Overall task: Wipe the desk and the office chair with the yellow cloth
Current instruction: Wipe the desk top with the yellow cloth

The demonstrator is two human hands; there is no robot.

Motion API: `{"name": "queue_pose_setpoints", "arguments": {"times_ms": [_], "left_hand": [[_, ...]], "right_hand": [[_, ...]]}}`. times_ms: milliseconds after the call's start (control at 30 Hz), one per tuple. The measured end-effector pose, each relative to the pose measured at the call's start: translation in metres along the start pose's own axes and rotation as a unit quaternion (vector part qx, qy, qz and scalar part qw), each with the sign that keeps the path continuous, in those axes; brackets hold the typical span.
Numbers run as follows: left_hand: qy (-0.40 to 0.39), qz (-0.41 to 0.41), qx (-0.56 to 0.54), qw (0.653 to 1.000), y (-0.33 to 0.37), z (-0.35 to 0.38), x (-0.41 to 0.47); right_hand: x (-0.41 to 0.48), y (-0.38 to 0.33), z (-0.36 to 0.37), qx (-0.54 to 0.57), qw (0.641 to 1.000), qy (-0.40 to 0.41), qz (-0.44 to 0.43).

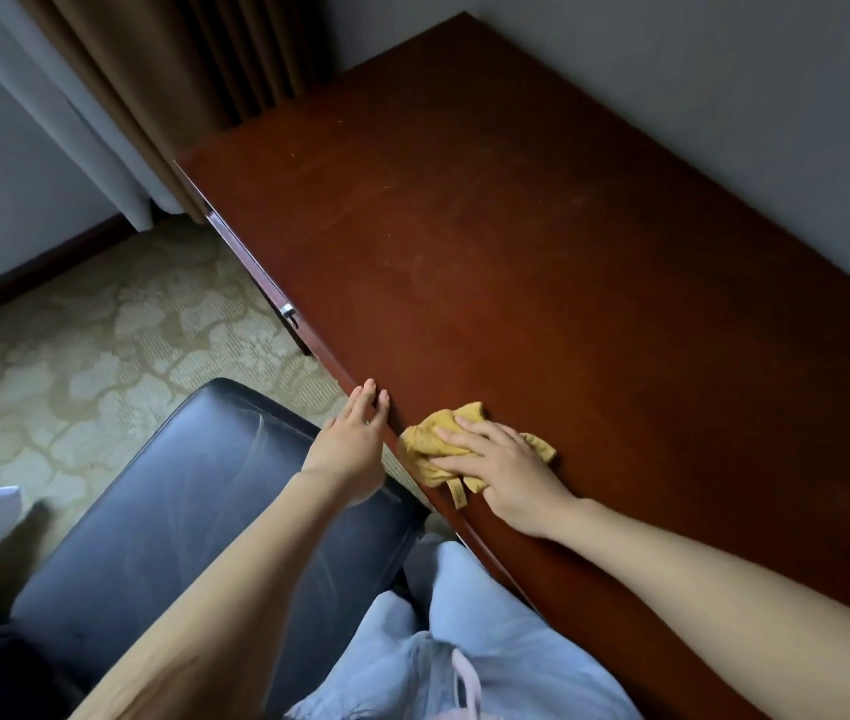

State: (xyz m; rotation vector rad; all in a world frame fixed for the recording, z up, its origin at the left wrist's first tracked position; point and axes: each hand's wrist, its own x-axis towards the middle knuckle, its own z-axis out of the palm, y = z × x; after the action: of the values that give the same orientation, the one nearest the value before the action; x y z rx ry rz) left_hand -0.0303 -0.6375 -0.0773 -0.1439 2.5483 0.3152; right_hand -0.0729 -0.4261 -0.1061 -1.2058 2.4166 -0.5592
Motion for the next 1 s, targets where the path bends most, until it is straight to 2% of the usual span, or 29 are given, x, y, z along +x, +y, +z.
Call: {"name": "queue_pose_setpoints", "arguments": {"times_ms": [167, 333, 600, 800, 900, 967, 1000], "left_hand": [[0.002, -0.004, 0.013, 1.0, 0.0, 0.0, -0.002], [-0.005, -0.007, 0.033, 0.999, -0.004, 0.001, -0.002], [-0.013, -0.001, 0.054, 0.998, -0.007, -0.004, 0.001], [-0.014, 0.006, 0.038, 0.999, -0.009, 0.004, 0.001], [-0.013, 0.023, -0.017, 1.0, -0.015, 0.005, 0.005], [-0.013, 0.028, -0.135, 0.99, -0.021, 0.005, 0.006], [-0.019, 0.02, -0.222, 0.975, -0.024, 0.005, 0.006]], "right_hand": [[-0.036, 0.024, -0.015, -0.017, 0.996, -0.058, -0.065], [-0.039, 0.056, -0.05, -0.064, 0.993, -0.074, -0.072], [0.02, 0.097, -0.092, -0.052, 0.992, -0.041, 0.109], [0.094, 0.084, -0.09, -0.099, 0.976, -0.061, 0.184], [0.12, 0.064, -0.078, -0.107, 0.967, -0.063, 0.224], [0.129, 0.05, -0.068, -0.112, 0.965, -0.064, 0.228], [0.131, 0.042, -0.061, -0.111, 0.968, -0.063, 0.216]]}}
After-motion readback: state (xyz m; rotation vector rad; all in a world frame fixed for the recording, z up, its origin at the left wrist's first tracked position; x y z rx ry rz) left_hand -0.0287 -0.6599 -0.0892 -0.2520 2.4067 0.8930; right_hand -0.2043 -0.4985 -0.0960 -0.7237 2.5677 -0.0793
